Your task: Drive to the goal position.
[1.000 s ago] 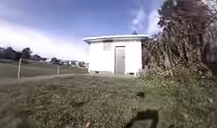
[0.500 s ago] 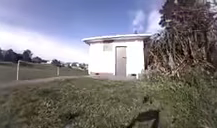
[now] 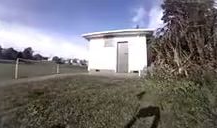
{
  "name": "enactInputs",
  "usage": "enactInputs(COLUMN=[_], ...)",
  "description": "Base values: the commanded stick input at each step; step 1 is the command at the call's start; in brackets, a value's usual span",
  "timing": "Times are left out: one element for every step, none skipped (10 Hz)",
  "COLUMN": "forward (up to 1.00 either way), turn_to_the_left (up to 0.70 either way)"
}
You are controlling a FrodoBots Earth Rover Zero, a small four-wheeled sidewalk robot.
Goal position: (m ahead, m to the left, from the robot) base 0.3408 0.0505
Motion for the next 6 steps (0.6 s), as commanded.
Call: enactInputs(forward=[0.7, 0.7, 0.7, 0.7, 0.7, 0.7], turn_to_the_left=[-0.19, -0.06, 0.0, 0.0, 0.0, 0.0])
